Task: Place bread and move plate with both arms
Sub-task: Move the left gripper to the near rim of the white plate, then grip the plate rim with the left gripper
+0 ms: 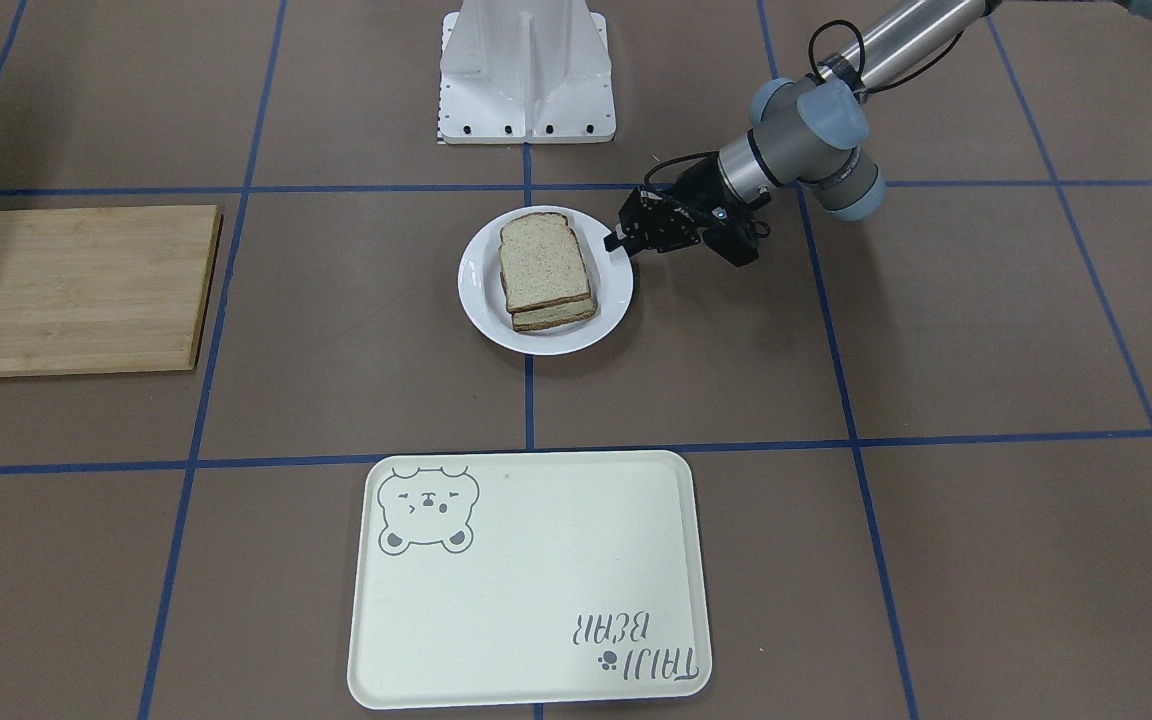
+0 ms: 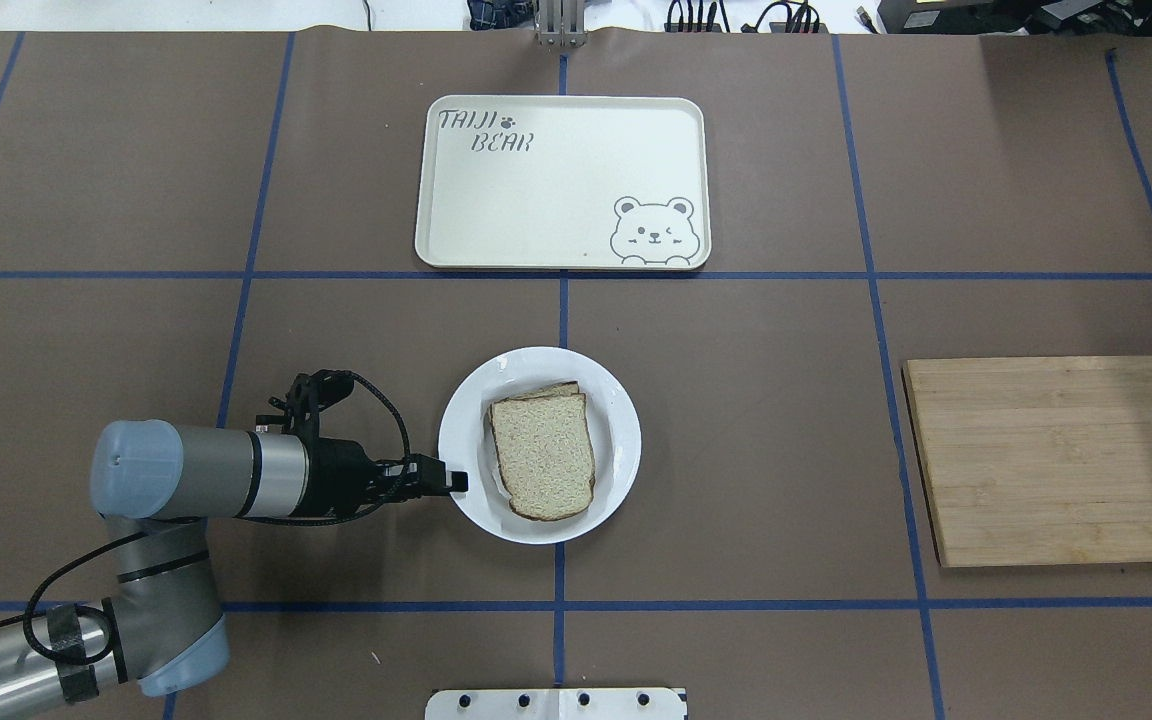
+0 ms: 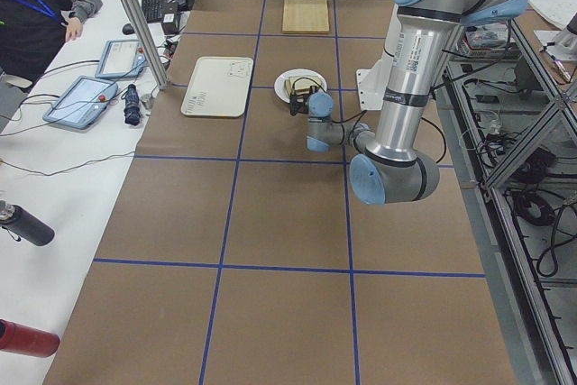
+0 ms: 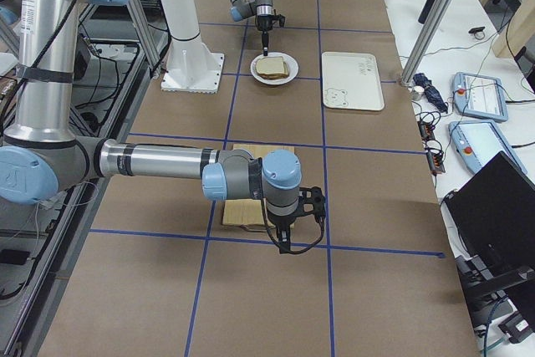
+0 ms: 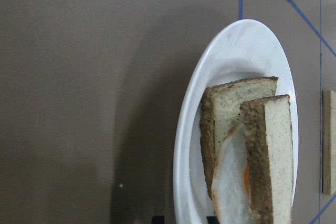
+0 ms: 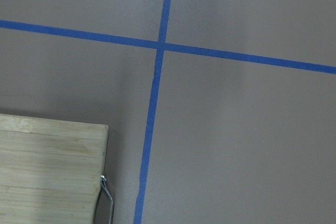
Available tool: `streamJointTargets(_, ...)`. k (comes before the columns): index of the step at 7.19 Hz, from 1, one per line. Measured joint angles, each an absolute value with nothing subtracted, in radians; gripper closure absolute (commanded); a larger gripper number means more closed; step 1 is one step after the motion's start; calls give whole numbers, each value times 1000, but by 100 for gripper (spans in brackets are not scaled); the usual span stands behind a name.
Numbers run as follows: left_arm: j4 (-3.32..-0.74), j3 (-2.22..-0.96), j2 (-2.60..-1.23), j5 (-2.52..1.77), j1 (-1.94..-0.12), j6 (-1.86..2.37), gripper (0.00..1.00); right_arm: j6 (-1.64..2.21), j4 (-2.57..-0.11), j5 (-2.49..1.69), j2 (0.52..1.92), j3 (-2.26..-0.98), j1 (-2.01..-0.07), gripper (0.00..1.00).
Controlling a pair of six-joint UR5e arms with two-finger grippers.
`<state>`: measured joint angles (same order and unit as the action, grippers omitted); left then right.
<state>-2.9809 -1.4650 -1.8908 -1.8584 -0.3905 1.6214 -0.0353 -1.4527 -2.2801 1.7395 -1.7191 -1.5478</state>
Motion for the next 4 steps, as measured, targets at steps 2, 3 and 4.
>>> streamJointTargets(2, -2982, -1453, -1900, -1857, -387, 1622, 73, -36, -1453, -2279, 1740, -1718, -1548, 0)
streamJointTargets(3, -2982, -1452, -1904, -1857, -385, 1629, 79, -36, -1453, -2278, 1740, -1718, -1548, 0)
streamJointTargets(4, -2982, -1452, -1911, -1857, -384, 1647, 84, -37, -1453, -2278, 1740, -1718, -1548, 0)
